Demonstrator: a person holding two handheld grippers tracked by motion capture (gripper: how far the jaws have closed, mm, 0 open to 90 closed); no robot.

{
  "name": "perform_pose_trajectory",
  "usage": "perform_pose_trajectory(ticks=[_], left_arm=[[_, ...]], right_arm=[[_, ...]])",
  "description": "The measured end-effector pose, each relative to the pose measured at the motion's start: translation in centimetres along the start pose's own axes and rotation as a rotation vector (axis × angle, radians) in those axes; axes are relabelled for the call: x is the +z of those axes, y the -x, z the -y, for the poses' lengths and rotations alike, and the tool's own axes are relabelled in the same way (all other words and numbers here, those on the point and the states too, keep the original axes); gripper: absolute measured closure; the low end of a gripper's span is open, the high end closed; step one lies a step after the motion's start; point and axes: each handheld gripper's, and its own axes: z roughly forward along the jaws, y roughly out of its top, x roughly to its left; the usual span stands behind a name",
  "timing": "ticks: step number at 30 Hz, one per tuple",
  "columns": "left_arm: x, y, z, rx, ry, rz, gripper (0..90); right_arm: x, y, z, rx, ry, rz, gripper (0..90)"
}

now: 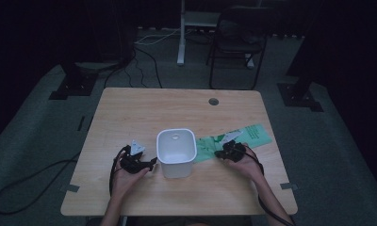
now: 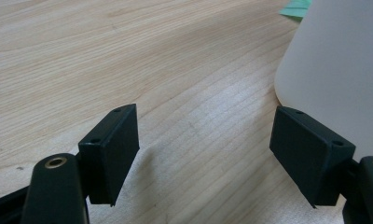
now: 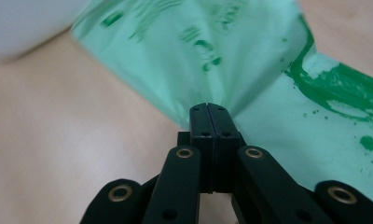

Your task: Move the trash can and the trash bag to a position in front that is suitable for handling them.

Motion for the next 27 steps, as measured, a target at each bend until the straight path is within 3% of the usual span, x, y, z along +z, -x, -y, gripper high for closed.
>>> perform_pose_trajectory(ticks=[6, 8, 9, 11, 13, 18, 20, 21, 24, 27], left_arm=[[0.1, 0.0, 0.0, 0.003, -0.006, -0.001, 24.6], [0.1, 0.0, 0.0, 0.004, -0.007, -0.002, 24.6], [0.2, 0.0, 0.0, 0.003, -0.006, -0.002, 24.7], [0.3, 0.1, 0.0, 0.009, -0.013, 0.000, 24.7], [0.3, 0.2, 0.0, 0.013, -0.013, 0.000, 24.7], [0.4, 0.3, 0.0, 0.020, -0.019, -0.002, 24.7], [0.4, 0.2, 0.0, 0.018, -0.019, -0.001, 24.6], [0.4, 0.2, 0.0, 0.018, -0.018, 0.000, 24.6], [0.4, 0.2, 0.1, 0.017, -0.017, 0.002, 24.7], [0.5, 0.2, 0.0, 0.016, -0.021, 0.004, 24.6]], right_arm=[[-2.0, -0.8, 2.2, -0.046, -0.049, -0.071, 89.3], [-2.6, -0.8, 2.5, -0.054, -0.047, -0.103, 81.2], [-2.9, -0.7, 2.4, -0.040, -0.019, -0.103, 72.6], [-3.3, -0.4, 2.0, 0.009, 0.068, -0.082, 61.5], [-3.2, -0.1, 1.2, 0.041, 0.123, -0.049, 57.1], [-0.6, -0.2, -1.2, 0.051, 0.136, 0.032, 51.0], [0.4, -0.4, -1.7, 0.047, 0.130, 0.046, 55.0], [0.7, -0.4, -1.8, 0.047, 0.115, 0.037, 64.0], [1.0, -0.9, -1.8, 0.016, 0.075, -0.019, 80.1], [0.9, -1.8, -1.4, -0.031, 0.051, -0.078, 85.3]])
